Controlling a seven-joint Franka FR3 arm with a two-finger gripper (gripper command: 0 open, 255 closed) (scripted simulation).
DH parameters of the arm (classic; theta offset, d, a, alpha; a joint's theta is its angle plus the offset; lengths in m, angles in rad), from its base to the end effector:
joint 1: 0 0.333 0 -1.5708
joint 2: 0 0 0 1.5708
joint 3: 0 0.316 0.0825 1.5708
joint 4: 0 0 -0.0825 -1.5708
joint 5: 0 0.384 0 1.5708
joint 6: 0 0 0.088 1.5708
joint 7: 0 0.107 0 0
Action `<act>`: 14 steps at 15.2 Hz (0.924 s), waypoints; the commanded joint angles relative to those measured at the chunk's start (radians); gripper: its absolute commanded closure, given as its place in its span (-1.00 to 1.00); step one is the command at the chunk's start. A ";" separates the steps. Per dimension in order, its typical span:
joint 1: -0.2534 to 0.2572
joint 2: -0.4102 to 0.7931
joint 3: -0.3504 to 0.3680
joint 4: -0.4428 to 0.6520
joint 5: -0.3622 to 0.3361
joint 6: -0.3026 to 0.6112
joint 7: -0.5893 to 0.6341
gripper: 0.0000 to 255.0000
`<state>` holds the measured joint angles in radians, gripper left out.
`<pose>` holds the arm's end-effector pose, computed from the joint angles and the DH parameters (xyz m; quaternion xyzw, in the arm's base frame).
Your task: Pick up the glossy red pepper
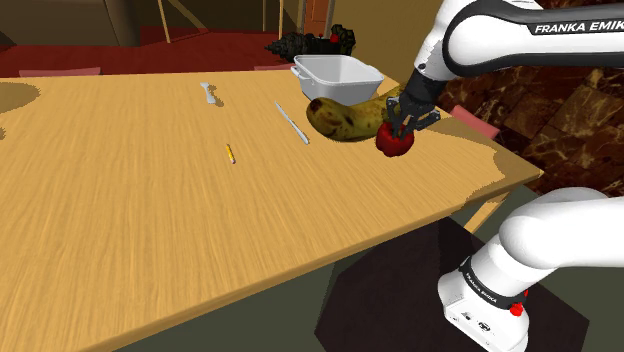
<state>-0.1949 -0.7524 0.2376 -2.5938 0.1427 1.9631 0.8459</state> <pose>0.3399 0.0288 0.4936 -0.8980 0.4362 -0.0560 0.0100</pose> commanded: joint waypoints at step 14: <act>-0.006 -0.003 -0.014 0.104 -0.012 -0.107 0.000 1.00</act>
<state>-0.2010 -0.7536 0.2248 -2.5041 0.1313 1.8705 0.8448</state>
